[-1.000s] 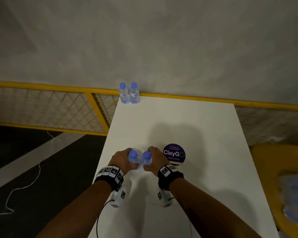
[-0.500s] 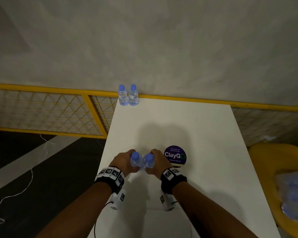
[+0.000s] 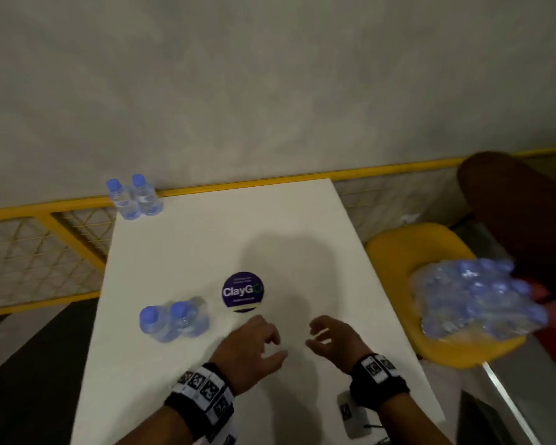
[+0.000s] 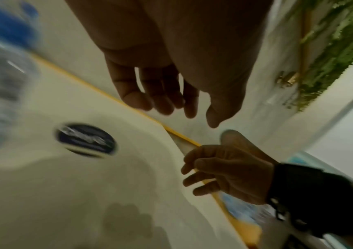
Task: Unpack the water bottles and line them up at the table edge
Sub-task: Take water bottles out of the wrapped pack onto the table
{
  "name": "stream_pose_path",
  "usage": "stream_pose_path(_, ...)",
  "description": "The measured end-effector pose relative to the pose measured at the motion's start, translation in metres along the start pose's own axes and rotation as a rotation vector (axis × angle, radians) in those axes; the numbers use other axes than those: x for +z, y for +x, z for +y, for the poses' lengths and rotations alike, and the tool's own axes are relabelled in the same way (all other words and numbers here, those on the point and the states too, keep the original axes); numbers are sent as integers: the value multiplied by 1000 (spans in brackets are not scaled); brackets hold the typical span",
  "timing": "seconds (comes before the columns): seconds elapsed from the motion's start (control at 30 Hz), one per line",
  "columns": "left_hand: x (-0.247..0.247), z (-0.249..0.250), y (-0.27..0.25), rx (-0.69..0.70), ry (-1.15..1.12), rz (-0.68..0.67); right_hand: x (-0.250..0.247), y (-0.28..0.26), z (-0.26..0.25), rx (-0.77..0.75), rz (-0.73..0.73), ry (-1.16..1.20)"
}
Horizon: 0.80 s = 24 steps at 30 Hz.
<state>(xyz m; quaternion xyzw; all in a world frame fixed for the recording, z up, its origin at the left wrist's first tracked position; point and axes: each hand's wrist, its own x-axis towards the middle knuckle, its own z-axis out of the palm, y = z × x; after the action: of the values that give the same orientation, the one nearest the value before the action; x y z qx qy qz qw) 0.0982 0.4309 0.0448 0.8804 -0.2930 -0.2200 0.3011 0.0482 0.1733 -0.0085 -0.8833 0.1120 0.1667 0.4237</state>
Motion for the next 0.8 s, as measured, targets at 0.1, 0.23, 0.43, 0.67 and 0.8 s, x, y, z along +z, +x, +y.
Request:
stream_pose_path(0.1, 60, 69, 52, 124, -12, -229, -62, -52, 70, 176, 195, 50)
stream_pose_path(0.23, 138, 160, 110, 207, -40, -411, -143, -104, 165, 406, 487, 64)
stream_pose_path(0.43, 237, 256, 177, 153, -190, -419, -228, -120, 268, 559, 635, 65)
stream_pose_path(0.67, 299, 283, 204, -135, -414, -155, -252, -105, 314, 576, 734, 142)
stream_pose_path(0.8, 308, 298, 208, -214, -547, -24, -251, -104, 315, 540, 864, 322)
